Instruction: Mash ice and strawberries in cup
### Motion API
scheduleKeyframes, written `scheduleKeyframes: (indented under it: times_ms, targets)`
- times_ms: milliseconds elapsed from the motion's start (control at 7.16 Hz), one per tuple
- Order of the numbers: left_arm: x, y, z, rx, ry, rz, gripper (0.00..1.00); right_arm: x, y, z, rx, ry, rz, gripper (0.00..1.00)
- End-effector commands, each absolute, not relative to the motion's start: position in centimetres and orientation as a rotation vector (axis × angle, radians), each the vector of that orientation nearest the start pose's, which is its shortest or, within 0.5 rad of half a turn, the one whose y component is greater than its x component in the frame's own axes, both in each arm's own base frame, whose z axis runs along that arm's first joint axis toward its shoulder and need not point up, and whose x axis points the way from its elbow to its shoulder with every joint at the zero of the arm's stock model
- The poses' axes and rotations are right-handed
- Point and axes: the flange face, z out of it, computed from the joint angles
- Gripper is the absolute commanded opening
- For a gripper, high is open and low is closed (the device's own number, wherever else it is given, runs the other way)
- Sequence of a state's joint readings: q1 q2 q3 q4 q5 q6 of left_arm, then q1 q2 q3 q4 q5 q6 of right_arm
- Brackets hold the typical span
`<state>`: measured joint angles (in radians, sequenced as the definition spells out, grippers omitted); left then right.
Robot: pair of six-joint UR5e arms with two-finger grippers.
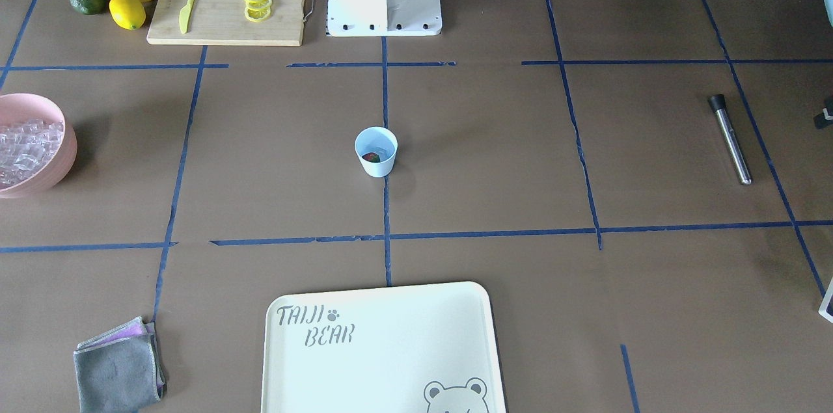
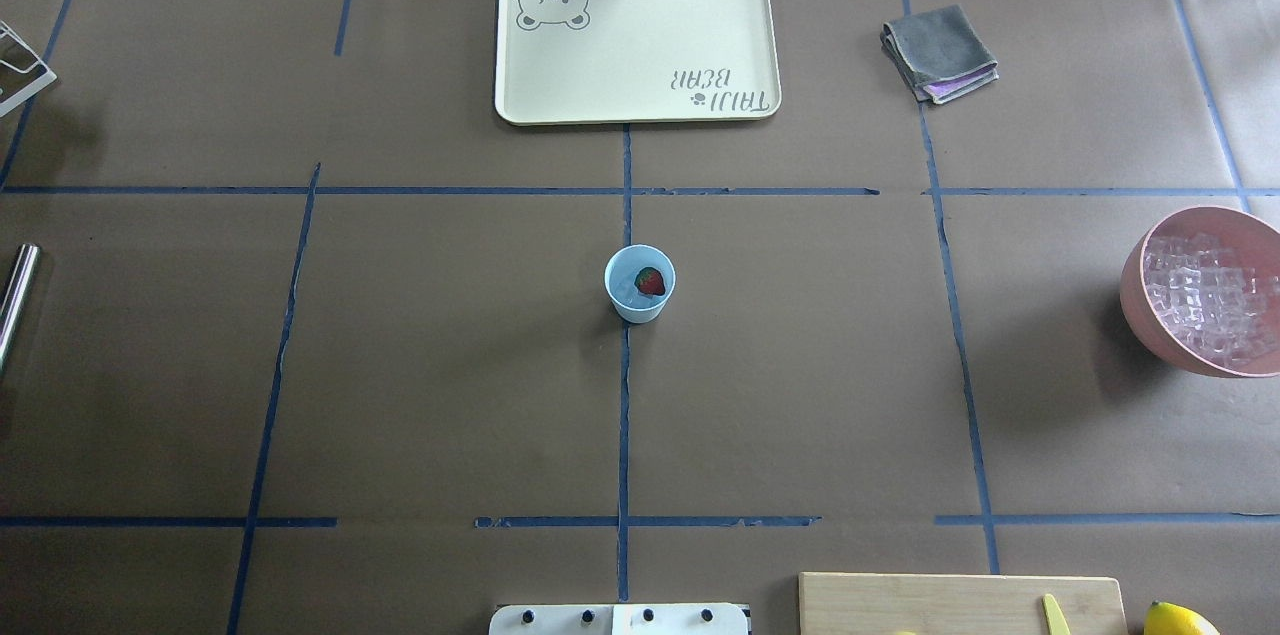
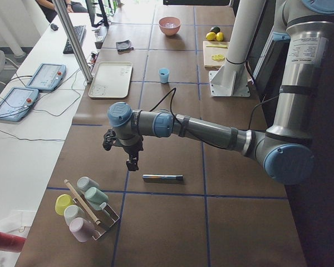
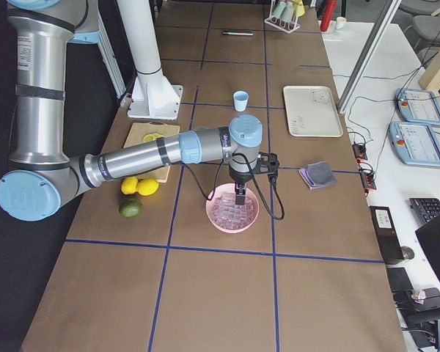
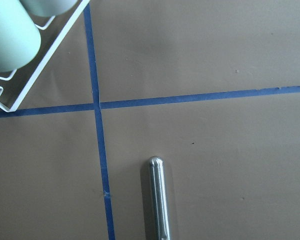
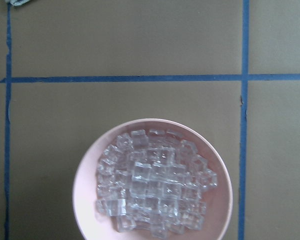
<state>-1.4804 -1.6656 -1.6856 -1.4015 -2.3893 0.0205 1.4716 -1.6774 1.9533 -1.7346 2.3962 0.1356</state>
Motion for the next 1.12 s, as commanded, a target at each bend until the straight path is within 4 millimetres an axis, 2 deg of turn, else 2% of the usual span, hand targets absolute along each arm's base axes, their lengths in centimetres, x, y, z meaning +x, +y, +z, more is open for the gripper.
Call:
scheduleKeyframes:
  times_ms: [0,140,978]
  targets:
    - [-3.9,-52.3,58.4,0.032,0.825,0.138,1.0,4.8,-42.5,57.9,-0.005,-0.814,-0.085,1.0]
    - [-3.9,-52.2,58.7,0.027,0.826,0.136,1.0,5.0,-42.6,59.1,-0.022,-0.788,-0.08,1.0]
    - [-4.4,-51.9,58.2,0.05,0.823,0.156,1.0,4.9,-43.1,59.0,-0.023,-0.789,-0.067,1.0]
